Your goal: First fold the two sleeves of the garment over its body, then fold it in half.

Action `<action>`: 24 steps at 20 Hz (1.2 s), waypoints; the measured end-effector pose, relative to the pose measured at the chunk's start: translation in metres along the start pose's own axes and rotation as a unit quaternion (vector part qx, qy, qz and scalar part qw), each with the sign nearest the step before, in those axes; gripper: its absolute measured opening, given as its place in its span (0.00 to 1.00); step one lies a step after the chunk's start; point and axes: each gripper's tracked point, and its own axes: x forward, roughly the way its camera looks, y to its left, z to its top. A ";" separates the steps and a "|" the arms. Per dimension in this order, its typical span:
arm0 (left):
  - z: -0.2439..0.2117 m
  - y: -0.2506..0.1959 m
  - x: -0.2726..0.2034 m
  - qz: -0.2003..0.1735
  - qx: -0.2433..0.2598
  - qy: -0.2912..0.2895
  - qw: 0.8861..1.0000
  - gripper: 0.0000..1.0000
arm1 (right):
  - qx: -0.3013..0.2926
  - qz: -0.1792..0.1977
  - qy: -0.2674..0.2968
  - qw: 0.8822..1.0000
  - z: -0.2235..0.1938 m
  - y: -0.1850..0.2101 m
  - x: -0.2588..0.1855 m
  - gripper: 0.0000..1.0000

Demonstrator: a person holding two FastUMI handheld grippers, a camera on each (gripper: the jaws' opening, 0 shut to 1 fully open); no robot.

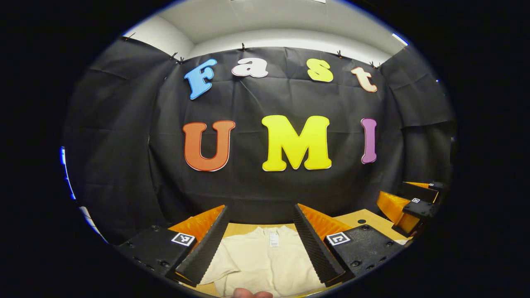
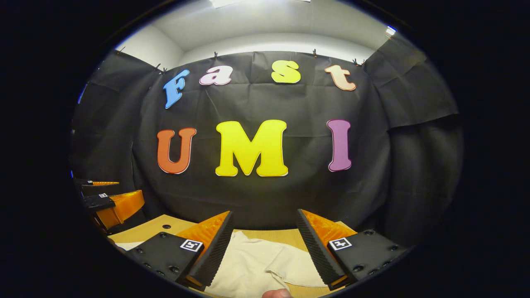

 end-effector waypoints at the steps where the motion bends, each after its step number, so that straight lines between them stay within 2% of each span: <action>1: -0.004 -0.003 0.000 -0.004 0.002 0.004 1.000 0.99 | -0.003 0.001 0.006 1.000 -0.005 -0.006 0.000 0.94; 7: -0.014 -0.040 0.000 -0.043 0.015 0.017 0.999 0.99 | -0.011 0.004 0.056 0.998 -0.031 -0.070 -0.015 0.94; 13: -0.025 -0.069 0.008 -0.066 0.015 0.029 0.997 0.99 | -0.028 -0.025 0.155 0.987 -0.088 -0.165 -0.050 0.94; 19: -0.041 -0.084 0.010 -0.074 0.004 0.059 0.995 0.99 | -0.036 -0.064 0.277 0.958 -0.168 -0.257 -0.075 0.94; 24: -0.048 -0.081 0.009 -0.062 0.016 0.071 0.995 0.99 | -0.023 -0.079 0.369 0.926 -0.237 -0.294 -0.086 0.95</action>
